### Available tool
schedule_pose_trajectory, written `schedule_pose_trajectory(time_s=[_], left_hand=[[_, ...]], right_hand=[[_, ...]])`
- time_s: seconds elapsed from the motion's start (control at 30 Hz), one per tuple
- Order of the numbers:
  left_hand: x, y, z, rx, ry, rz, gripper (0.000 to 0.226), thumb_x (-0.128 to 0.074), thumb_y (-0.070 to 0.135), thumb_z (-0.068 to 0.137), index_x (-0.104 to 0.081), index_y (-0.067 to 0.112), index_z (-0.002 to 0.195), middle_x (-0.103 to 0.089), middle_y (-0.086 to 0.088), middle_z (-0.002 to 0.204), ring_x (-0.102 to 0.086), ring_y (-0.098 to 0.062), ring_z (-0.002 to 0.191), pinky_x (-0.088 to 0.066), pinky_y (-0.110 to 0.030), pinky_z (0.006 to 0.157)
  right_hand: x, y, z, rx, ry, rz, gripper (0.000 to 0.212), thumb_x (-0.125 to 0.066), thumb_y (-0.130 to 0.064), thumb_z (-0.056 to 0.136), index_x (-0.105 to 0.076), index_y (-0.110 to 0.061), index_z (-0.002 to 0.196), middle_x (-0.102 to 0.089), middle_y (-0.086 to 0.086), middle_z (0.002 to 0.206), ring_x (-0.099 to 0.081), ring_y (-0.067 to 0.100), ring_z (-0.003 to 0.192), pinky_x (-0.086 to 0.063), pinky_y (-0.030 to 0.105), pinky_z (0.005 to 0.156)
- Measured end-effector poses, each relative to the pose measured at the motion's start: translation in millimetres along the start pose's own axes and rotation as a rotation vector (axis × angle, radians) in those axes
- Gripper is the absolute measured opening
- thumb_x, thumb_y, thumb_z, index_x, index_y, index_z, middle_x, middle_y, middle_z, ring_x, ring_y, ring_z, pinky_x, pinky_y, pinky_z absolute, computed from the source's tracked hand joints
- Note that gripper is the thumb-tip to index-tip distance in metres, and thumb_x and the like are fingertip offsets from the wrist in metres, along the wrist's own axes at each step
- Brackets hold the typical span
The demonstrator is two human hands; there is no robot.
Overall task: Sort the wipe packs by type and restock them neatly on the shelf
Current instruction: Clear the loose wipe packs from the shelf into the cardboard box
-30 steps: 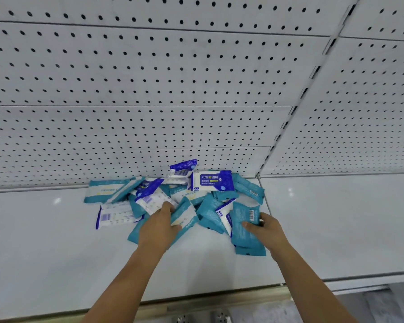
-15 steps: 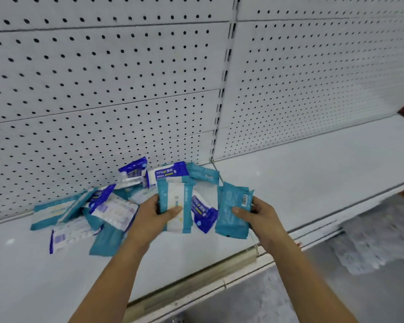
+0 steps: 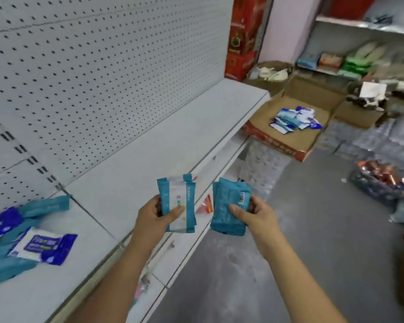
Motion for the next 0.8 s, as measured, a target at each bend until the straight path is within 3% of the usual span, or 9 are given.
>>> schedule_pose_trajectory(time_s=[0.1,0.27,0.37,0.57,0.8], left_hand=[[-83,11,2,-0.014,-0.136,0.003,0.029,-0.078,0.008,0.083,-0.068,0.017,0.109,-0.078,0.005,0.096,-0.075,-0.014,0.088,-0.058,-0.024,0.069],[-198,24,14,-0.034,-0.314,0.040,0.032,-0.080,0.009,0.080,-0.069,0.019,0.109,-0.077,-0.003,0.103,-0.074,-0.018,0.094,-0.060,-0.035,0.078],[-249,28,31,-0.015,-0.394,0.036,0.034,-0.080,0.010,0.080,-0.070,0.017,0.111,-0.077,-0.003,0.104,-0.074,-0.023,0.097,-0.060,-0.041,0.080],[-349,39,78,-0.030,-0.506,0.015,0.029,-0.077,0.004,0.081,-0.070,0.019,0.105,-0.078,0.005,0.095,-0.075,-0.016,0.088,-0.061,-0.026,0.068],[-456,47,131,-0.007,-0.650,0.028,0.032,-0.080,0.011,0.080,-0.070,0.020,0.109,-0.077,0.002,0.104,-0.074,-0.017,0.095,-0.060,-0.035,0.079]], right_hand=[[72,-10,-10,0.013,0.092,0.019,0.030,-0.074,-0.001,0.083,-0.067,-0.012,0.110,-0.077,0.002,0.100,-0.074,0.020,0.090,-0.059,0.026,0.068],[174,-18,-13,0.019,0.256,0.050,0.034,-0.077,-0.005,0.082,-0.068,-0.011,0.114,-0.076,0.006,0.104,-0.073,0.025,0.096,-0.059,0.045,0.087],[218,-28,-5,0.047,0.353,0.081,0.033,-0.076,-0.004,0.083,-0.068,-0.011,0.114,-0.076,0.006,0.104,-0.073,0.025,0.096,-0.059,0.046,0.087],[296,-51,27,0.074,0.500,0.126,0.031,-0.073,-0.002,0.084,-0.067,-0.012,0.113,-0.076,0.003,0.104,-0.073,0.020,0.095,-0.060,0.034,0.081],[371,-78,71,0.066,0.600,0.114,0.032,-0.075,-0.006,0.084,-0.068,-0.014,0.115,-0.076,0.001,0.105,-0.073,0.021,0.098,-0.058,0.038,0.085]])
Point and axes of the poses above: each hand's wrist, its own z-axis towards the middle knuckle, its own x-axis out of the back of the hand, y = z × x, the point moved 7 cm from there along z, towards the middle knuckle
